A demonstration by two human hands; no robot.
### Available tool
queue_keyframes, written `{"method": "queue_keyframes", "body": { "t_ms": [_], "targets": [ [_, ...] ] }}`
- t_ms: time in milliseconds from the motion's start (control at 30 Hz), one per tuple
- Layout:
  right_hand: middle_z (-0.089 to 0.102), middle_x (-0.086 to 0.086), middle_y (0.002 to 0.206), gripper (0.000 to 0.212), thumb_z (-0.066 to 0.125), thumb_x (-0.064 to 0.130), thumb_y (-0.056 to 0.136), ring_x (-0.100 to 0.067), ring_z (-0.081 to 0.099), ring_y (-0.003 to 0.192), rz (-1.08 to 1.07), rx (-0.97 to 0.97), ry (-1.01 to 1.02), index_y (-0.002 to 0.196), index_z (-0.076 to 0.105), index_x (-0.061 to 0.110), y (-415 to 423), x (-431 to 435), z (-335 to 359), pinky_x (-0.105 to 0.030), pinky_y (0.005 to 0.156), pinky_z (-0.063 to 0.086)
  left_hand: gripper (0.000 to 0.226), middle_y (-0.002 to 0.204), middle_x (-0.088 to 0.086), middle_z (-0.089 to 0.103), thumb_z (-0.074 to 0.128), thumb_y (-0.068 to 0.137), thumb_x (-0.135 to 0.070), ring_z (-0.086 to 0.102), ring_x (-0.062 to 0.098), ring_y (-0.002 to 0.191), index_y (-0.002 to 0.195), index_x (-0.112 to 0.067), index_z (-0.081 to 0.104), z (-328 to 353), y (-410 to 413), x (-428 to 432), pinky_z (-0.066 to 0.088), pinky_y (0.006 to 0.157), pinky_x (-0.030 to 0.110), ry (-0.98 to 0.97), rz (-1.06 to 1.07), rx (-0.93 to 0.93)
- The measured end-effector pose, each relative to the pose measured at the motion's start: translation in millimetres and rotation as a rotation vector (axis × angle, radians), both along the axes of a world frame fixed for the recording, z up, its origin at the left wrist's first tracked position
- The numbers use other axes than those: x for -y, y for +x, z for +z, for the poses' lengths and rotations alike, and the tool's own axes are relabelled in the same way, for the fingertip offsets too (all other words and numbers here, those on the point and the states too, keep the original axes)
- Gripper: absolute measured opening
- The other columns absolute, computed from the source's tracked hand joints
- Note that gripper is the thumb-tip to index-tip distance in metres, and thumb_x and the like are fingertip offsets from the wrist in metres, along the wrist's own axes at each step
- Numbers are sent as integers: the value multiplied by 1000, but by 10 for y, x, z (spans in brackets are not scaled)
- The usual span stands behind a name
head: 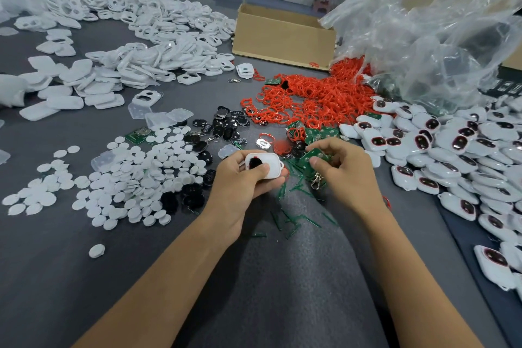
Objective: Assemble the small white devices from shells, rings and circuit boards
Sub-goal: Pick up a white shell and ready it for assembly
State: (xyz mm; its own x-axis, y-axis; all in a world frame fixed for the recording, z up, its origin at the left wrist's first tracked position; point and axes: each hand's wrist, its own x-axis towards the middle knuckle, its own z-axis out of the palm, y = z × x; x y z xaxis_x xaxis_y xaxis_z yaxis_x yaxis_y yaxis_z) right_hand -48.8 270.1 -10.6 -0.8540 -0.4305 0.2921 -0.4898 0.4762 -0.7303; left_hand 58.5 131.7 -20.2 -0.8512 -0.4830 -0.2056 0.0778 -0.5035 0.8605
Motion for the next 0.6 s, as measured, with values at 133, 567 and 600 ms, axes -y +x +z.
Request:
{"method": "queue_keyframes", "body": {
  "t_ms": [133, 567, 600],
  "targets": [
    [60, -21, 70, 22, 65, -2, 82, -13, 43, 59, 77, 104, -172, 83, 69, 20, 76, 5, 104, -28, 62, 36, 16, 102, 22, 65, 52, 89, 16, 73, 33, 85, 95, 4, 61, 5, 8, -7, 58, 62, 22, -16, 22, 23],
    [68, -1, 98, 25, 71, -9, 76, -3, 62, 73, 76, 253, -441, 83, 71, 14, 94, 35, 156, -17, 79, 51, 17, 87, 16, 72, 46, 97, 6, 74, 23, 77, 100, 3, 63, -16, -22, 28, 59, 65, 24, 38, -42, -4],
    [68, -1, 97, 24, 72, -9, 75, -3, 63, 72, 72, 254, -441, 82, 71, 14, 93, 35, 153, -18, 78, 51, 18, 84, 14, 73, 45, 98, 4, 74, 23, 76, 99, 4, 63, -12, -23, 35, 59, 65, 25, 61, -45, -9]
  ]
}}
